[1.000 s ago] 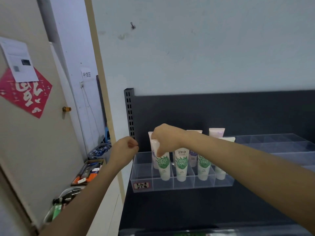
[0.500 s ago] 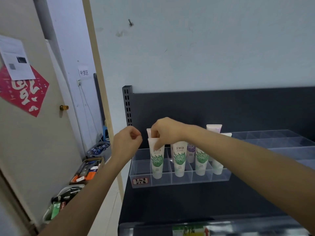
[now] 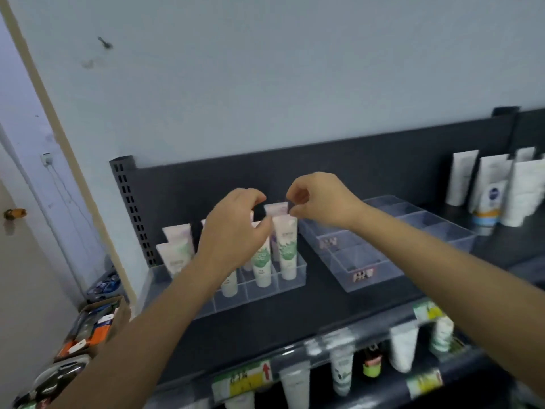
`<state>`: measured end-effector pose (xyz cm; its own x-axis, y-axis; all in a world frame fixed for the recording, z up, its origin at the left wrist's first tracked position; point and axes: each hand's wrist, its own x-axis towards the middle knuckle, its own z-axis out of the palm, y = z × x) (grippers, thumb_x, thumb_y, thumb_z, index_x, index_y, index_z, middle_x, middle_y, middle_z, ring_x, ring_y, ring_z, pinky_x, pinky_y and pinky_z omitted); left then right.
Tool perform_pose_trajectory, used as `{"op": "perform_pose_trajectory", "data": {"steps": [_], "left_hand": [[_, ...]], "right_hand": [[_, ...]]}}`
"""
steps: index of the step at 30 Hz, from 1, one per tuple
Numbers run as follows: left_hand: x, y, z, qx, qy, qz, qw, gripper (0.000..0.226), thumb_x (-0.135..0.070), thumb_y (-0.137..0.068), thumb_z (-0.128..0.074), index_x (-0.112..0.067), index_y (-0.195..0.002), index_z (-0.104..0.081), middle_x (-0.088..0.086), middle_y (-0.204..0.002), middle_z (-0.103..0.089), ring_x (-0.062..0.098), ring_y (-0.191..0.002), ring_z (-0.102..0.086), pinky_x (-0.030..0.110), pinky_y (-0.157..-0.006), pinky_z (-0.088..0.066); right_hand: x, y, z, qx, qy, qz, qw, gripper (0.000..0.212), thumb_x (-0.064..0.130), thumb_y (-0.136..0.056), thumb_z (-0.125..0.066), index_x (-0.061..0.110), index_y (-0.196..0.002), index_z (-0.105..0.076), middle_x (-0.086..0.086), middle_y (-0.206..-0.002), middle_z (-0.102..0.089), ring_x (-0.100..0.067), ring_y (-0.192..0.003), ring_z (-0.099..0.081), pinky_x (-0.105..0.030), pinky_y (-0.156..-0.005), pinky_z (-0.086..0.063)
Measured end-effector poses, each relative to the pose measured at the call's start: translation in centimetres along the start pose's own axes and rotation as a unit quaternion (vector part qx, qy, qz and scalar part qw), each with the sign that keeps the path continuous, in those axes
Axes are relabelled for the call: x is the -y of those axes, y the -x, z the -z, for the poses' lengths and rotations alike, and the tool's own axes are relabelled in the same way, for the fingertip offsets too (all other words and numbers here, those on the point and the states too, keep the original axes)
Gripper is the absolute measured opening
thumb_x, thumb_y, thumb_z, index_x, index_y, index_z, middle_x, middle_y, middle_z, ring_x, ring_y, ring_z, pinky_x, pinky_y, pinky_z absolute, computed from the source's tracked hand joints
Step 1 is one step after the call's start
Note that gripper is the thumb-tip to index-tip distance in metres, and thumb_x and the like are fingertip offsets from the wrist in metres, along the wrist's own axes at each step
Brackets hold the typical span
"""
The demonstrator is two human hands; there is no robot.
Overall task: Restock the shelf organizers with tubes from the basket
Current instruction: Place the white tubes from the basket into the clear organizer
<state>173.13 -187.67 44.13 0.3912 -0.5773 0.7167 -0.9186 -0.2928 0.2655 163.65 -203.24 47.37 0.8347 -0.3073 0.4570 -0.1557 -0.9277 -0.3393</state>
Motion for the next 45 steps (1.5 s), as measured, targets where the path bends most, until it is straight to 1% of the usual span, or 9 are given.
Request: {"op": "perform_pose_trajectory", "data": {"steps": [8, 16, 25, 29, 33, 36, 40, 43, 45], "left_hand": [[-12.8, -2.1, -9.7, 0.123, 0.042, -0.112, 0.985, 0.035, -0.029, -0.084, -0.061, -0.017, -0.117, -0.058, 0.000, -0.114, -0.058, 0.019, -0.106, -0.055, 0.037, -0.088, -0.047], [-25.6, 0.1, -20.4, 0.226, 0.126, -0.207, 0.943, 0.033, -0.028, -0.084, -0.063, -0.013, -0.113, -0.059, 0.005, -0.111, -0.060, 0.027, -0.103, -0.057, 0.042, -0.084, -0.048], [-36.7, 7.1, -33.4, 0.401, 0.149, -0.278, 0.860, 0.036, -0.029, -0.089, -0.059, -0.013, -0.121, -0.057, 0.003, -0.121, -0.056, 0.024, -0.112, -0.055, 0.041, -0.091, -0.047], [-39.7, 10.6, -38.5, 0.469, 0.144, -0.279, 0.826, 0.035, -0.028, -0.090, -0.057, -0.013, -0.122, -0.057, 0.002, -0.120, -0.058, 0.021, -0.110, -0.057, 0.036, -0.091, -0.048], [-40.7, 14.2, -43.0, 0.519, 0.138, -0.249, 0.806, 0.035, -0.028, -0.089, -0.060, -0.012, -0.120, -0.060, 0.002, -0.117, -0.062, 0.019, -0.107, -0.059, 0.034, -0.091, -0.049], [-40.5, 16.5, -45.5, 0.555, 0.142, -0.214, 0.791, 0.030, -0.026, -0.089, -0.060, -0.011, -0.115, -0.062, 0.003, -0.111, -0.064, 0.017, -0.101, -0.060, 0.027, -0.084, -0.049], [-39.5, 19.0, -48.1, 0.585, 0.125, -0.185, 0.780, 0.028, -0.026, -0.090, -0.059, -0.012, -0.114, -0.062, 0.002, -0.110, -0.062, 0.016, -0.100, -0.059, 0.028, -0.084, -0.049], [-38.7, 20.7, -49.9, 0.609, 0.117, -0.174, 0.765, 0.026, -0.026, -0.090, -0.059, -0.015, -0.114, -0.062, 0.000, -0.109, -0.062, 0.014, -0.098, -0.059, 0.028, -0.083, -0.050], [-38.4, 21.7, -50.9, 0.628, 0.114, -0.179, 0.749, 0.027, -0.025, -0.090, -0.059, -0.015, -0.115, -0.062, -0.001, -0.108, -0.063, 0.014, -0.098, -0.060, 0.028, -0.082, -0.051]], "right_hand": [[-12.3, 10.0, 6.4, -0.059, 0.049, -0.122, 0.990, 0.023, 0.015, -0.079, -0.072, 0.007, -0.100, -0.069, -0.008, -0.102, -0.071, -0.022, -0.097, -0.064, -0.033, -0.088, -0.049], [-24.1, 23.5, 10.5, -0.059, 0.075, -0.275, 0.957, 0.021, 0.013, -0.082, -0.068, -0.001, -0.098, -0.068, -0.015, -0.100, -0.070, -0.028, -0.096, -0.063, -0.031, -0.081, -0.048], [-34.9, 41.8, 10.0, -0.006, 0.016, -0.515, 0.857, 0.019, 0.012, -0.084, -0.065, 0.003, -0.100, -0.070, -0.009, -0.106, -0.070, -0.024, -0.103, -0.062, -0.030, -0.088, -0.047], [-38.2, 48.7, 9.1, 0.009, -0.002, -0.587, 0.809, 0.016, 0.013, -0.083, -0.062, 0.006, -0.093, -0.072, -0.009, -0.104, -0.071, -0.025, -0.099, -0.063, -0.024, -0.078, -0.044], [-41.1, 53.7, 6.7, 0.007, -0.009, -0.639, 0.769, 0.025, 0.022, -0.084, -0.059, 0.001, -0.080, -0.071, -0.015, -0.089, -0.072, -0.031, -0.086, -0.065, -0.031, -0.072, -0.049], [-43.4, 56.3, 3.1, -0.058, -0.103, -0.722, 0.682, 0.012, 0.013, -0.077, -0.063, 0.007, -0.079, -0.074, -0.011, -0.080, -0.071, -0.029, -0.080, -0.067, -0.036, -0.072, -0.055], [-45.6, 57.4, -1.5, -0.211, -0.310, -0.809, 0.453, 0.010, -0.002, -0.083, -0.056, 0.003, -0.075, -0.056, -0.009, -0.057, -0.048, -0.016, -0.040, -0.050, -0.016, -0.037, -0.039], [-48.5, 57.1, -3.8, -0.332, -0.452, -0.769, 0.307, 0.011, 0.002, -0.090, -0.055, 0.005, -0.101, -0.057, -0.010, -0.065, -0.045, -0.020, -0.057, -0.049, -0.031, -0.055, -0.053], [-50.4, 56.9, -4.4, -0.366, -0.493, -0.749, 0.249, 0.004, 0.009, -0.095, -0.052, 0.007, -0.092, -0.052, -0.009, -0.069, -0.044, -0.019, -0.063, -0.052, -0.031, -0.059, -0.055]]}}
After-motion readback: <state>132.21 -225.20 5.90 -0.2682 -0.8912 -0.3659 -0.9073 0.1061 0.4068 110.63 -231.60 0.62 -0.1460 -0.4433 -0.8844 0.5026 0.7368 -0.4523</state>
